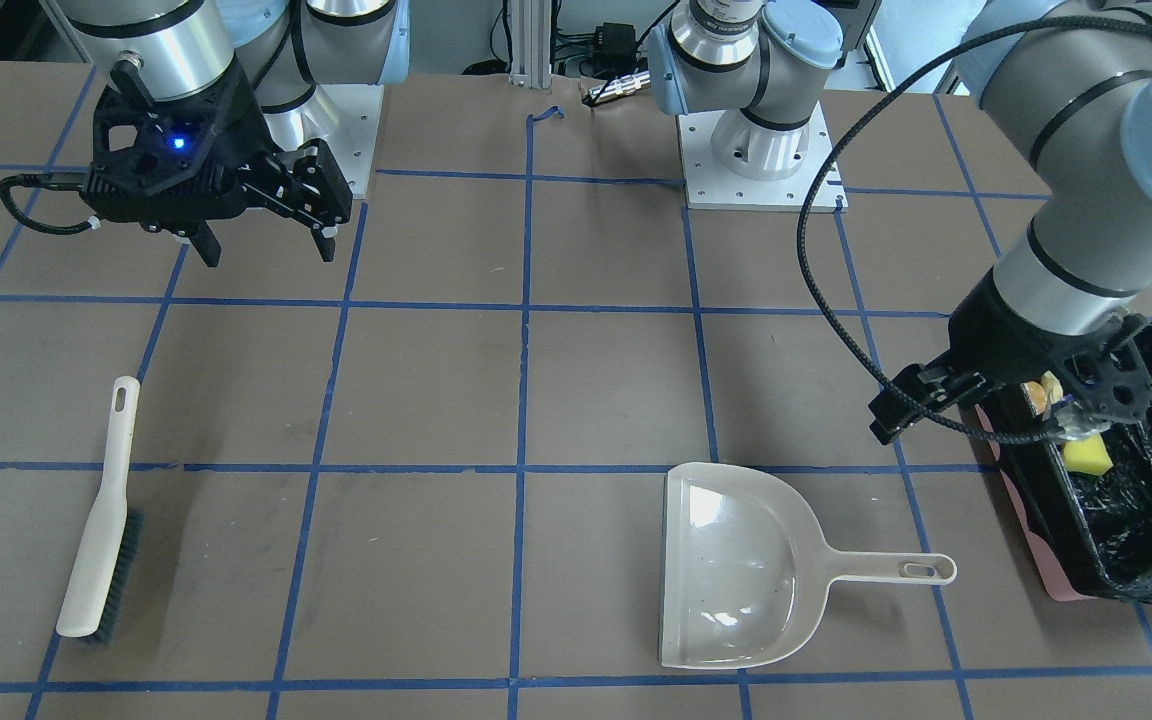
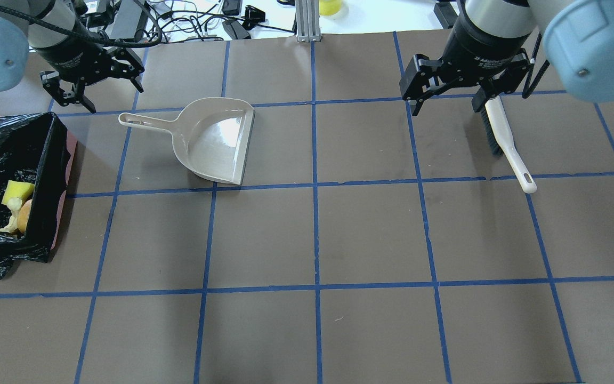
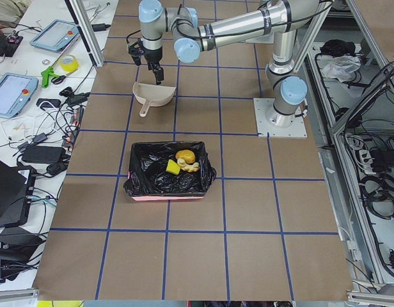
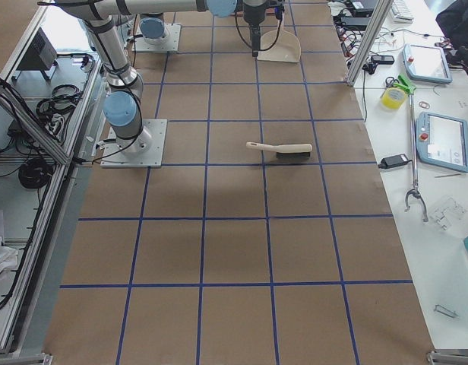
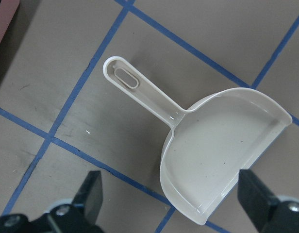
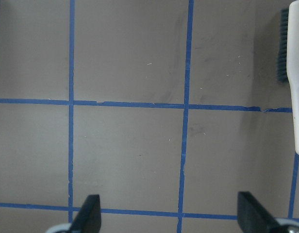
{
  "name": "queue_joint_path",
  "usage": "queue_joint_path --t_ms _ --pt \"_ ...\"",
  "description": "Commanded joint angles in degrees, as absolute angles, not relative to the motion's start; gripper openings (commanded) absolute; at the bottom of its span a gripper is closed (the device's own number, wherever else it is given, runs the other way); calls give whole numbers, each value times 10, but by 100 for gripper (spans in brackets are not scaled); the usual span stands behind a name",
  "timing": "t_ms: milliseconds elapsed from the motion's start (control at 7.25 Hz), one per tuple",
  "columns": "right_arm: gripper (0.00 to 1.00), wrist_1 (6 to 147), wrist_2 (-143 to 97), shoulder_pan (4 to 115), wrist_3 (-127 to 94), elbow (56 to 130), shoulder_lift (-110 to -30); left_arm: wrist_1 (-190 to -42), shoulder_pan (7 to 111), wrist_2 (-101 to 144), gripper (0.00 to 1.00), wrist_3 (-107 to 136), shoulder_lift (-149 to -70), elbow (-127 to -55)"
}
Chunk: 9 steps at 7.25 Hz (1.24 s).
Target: Sweep and dump trash into bin
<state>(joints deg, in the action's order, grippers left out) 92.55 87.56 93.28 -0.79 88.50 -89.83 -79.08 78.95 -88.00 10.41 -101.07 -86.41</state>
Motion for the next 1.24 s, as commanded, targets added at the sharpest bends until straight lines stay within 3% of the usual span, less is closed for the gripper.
queue_joint_path --t_ms 0,414,1103 --pt "100 925 875 933 -8 885 -898 -848 790 -882 100 18 -965 -864" --pt "100 925 876 933 -7 885 -898 -911 803 -901 100 -35 -896 -866" --pt "100 925 876 933 -8 885 -898 -853 909 -904 100 -19 -890 -900"
